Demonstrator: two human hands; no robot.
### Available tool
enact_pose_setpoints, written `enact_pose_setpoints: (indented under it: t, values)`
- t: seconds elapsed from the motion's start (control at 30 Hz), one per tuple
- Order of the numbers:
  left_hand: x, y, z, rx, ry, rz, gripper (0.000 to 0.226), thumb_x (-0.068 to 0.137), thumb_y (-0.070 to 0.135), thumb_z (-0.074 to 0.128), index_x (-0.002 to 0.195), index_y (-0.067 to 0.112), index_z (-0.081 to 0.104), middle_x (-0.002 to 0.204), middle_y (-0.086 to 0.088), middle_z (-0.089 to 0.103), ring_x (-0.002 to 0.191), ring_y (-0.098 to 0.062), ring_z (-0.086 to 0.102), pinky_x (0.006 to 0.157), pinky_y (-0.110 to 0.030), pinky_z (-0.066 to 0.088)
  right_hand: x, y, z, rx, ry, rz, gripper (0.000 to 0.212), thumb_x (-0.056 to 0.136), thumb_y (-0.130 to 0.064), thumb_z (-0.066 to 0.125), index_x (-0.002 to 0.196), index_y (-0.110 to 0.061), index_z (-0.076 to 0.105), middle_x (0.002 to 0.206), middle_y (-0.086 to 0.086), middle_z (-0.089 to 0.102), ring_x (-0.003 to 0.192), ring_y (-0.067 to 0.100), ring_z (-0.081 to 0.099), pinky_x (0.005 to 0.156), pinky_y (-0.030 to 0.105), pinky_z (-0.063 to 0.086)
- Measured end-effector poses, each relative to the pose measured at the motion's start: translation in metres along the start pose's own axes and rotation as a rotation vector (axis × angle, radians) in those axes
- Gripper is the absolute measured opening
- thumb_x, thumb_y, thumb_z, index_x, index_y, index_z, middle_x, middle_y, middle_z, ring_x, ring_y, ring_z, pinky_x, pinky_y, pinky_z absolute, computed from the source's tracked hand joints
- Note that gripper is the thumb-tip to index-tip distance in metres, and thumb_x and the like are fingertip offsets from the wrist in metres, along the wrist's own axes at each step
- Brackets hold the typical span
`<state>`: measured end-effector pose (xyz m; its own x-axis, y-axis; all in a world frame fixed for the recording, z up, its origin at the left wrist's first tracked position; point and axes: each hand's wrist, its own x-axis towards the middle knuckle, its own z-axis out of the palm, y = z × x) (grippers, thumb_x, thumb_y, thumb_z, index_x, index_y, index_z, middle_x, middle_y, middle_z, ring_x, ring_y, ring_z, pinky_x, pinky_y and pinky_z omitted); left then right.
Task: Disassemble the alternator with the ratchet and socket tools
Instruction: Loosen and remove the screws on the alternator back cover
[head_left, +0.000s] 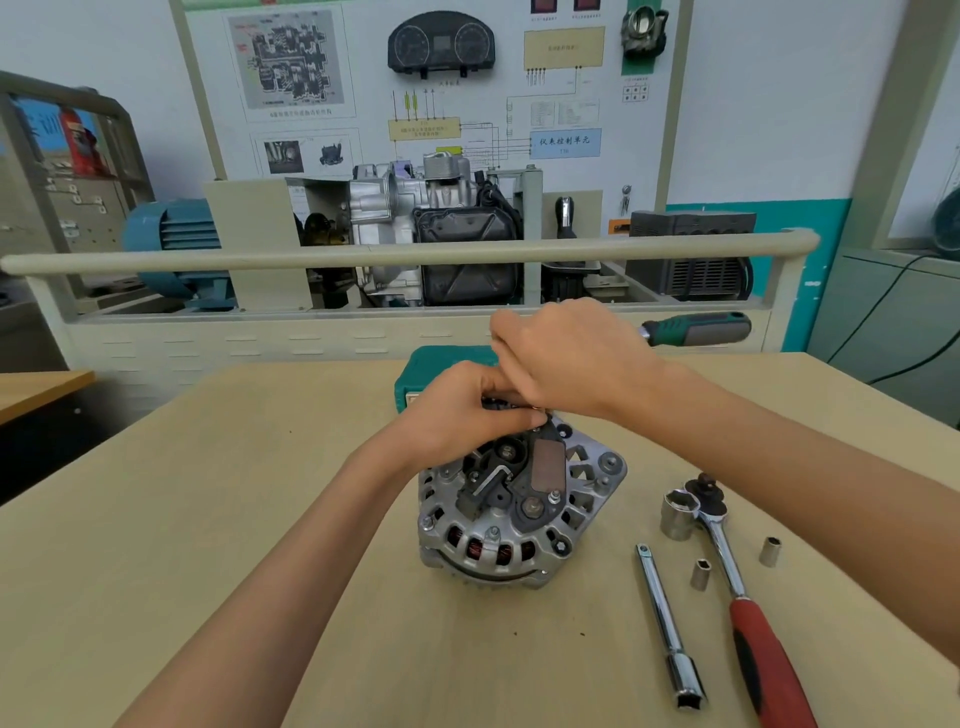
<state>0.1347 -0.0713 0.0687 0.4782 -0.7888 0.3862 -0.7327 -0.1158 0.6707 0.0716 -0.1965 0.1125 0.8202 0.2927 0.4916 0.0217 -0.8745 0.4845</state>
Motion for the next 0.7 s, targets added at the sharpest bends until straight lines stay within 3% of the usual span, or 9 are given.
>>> enact_pose_setpoints:
  t: [0.1, 0.17, 0.23, 0.3, 0.4, 0.5, 0.57, 0.63, 0.7]
  values:
    - [0.000, 0.002, 0.000, -0.005, -0.005, -0.002, 0.011, 0.083, 0.008, 0.067, 0.085, 0.018, 0.072, 0.082, 0.015, 0.071, 0.078, 0.007, 0.062, 0.073, -0.009, 0.045, -0.001, 0.008, -0.001, 0.013, -0.030, -0.138, 0.026, 0.095, -0.024, 0.032, 0.109, -0.011, 0.050, 0.056, -0.002, 0.033, 0.053, 0.024, 0.039, 0.051, 0.031, 0.028]
    - [0.000, 0.002, -0.001, 0.000, -0.009, 0.007, 0.027, 0.083, 0.007, 0.067, 0.069, 0.029, 0.065, 0.063, 0.023, 0.064, 0.066, 0.011, 0.057, 0.064, -0.005, 0.039, -0.002, 0.007, -0.006, 0.048, -0.008, -0.259, 0.035, 0.090, -0.024, 0.027, 0.102, -0.007, 0.055, 0.055, 0.001, 0.044, 0.048, 0.026, 0.041, 0.049, 0.029, 0.029]
    - [-0.001, 0.002, -0.001, -0.004, -0.015, 0.006, 0.031, 0.083, 0.007, 0.066, 0.066, 0.032, 0.061, 0.060, 0.023, 0.062, 0.064, 0.009, 0.056, 0.065, -0.007, 0.040, -0.004, 0.006, -0.012, 0.139, 0.003, -0.336, 0.041, 0.081, -0.021, 0.026, 0.085, 0.001, 0.060, 0.050, 0.008, 0.053, 0.038, 0.027, 0.042, 0.042, 0.026, 0.029]
    - [-0.001, 0.001, -0.001, 0.005, -0.003, 0.004, 0.030, 0.083, 0.007, 0.067, 0.066, 0.031, 0.060, 0.059, 0.023, 0.062, 0.063, 0.009, 0.056, 0.064, -0.007, 0.040, -0.002, 0.005, -0.010, 0.135, 0.000, -0.325, 0.041, 0.083, -0.019, 0.026, 0.092, 0.001, 0.061, 0.055, 0.011, 0.058, 0.041, 0.029, 0.047, 0.044, 0.028, 0.030]
    - [0.002, 0.001, 0.000, 0.035, 0.020, -0.012, 0.036, 0.081, 0.004, 0.068, 0.056, 0.027, 0.056, 0.048, 0.019, 0.056, 0.052, 0.008, 0.050, 0.055, -0.007, 0.035, 0.000, 0.002, -0.004, 0.028, 0.018, -0.227, 0.041, 0.086, -0.024, 0.023, 0.115, -0.011, 0.050, 0.063, 0.004, 0.052, 0.053, 0.028, 0.045, 0.049, 0.029, 0.025]
    - [0.001, -0.001, 0.000, 0.061, 0.039, -0.021, 0.037, 0.080, 0.003, 0.069, 0.050, 0.020, 0.054, 0.043, 0.017, 0.053, 0.045, 0.005, 0.046, 0.049, -0.007, 0.031, -0.001, -0.013, -0.003, 0.002, 0.010, -0.028, 0.026, 0.089, -0.023, 0.033, 0.105, -0.009, 0.048, 0.053, 0.000, 0.032, 0.044, 0.020, 0.030, 0.044, 0.027, 0.015]
    - [0.003, -0.001, 0.000, 0.066, 0.051, -0.027, 0.022, 0.079, 0.004, 0.070, 0.058, 0.002, 0.063, 0.055, -0.001, 0.063, 0.053, -0.003, 0.048, 0.054, -0.021, 0.038, 0.000, -0.022, -0.001, 0.026, 0.018, 0.228, 0.024, 0.089, -0.021, 0.040, 0.106, -0.007, 0.047, 0.058, 0.002, 0.047, 0.045, 0.018, 0.038, 0.042, 0.026, 0.015]
    - [0.004, 0.000, 0.002, 0.061, 0.057, -0.019, 0.017, 0.080, 0.004, 0.068, 0.067, -0.007, 0.064, 0.067, -0.025, 0.063, 0.059, -0.014, 0.047, 0.058, -0.029, 0.040, 0.004, -0.024, 0.002, 0.072, -0.021, 0.438, 0.036, 0.088, -0.019, 0.045, 0.118, 0.001, 0.043, 0.086, 0.010, 0.065, 0.068, 0.026, 0.060, 0.045, 0.026, 0.022]
    - [0.004, -0.001, 0.002, 0.062, 0.062, -0.006, 0.021, 0.080, 0.003, 0.067, 0.060, 0.000, 0.062, 0.060, -0.019, 0.059, 0.053, -0.009, 0.042, 0.054, -0.024, 0.036, 0.008, -0.024, 0.006, 0.125, -0.064, 0.515, 0.045, 0.089, -0.018, 0.047, 0.127, 0.006, 0.038, 0.103, 0.015, 0.065, 0.089, 0.030, 0.065, 0.054, 0.028, 0.031]
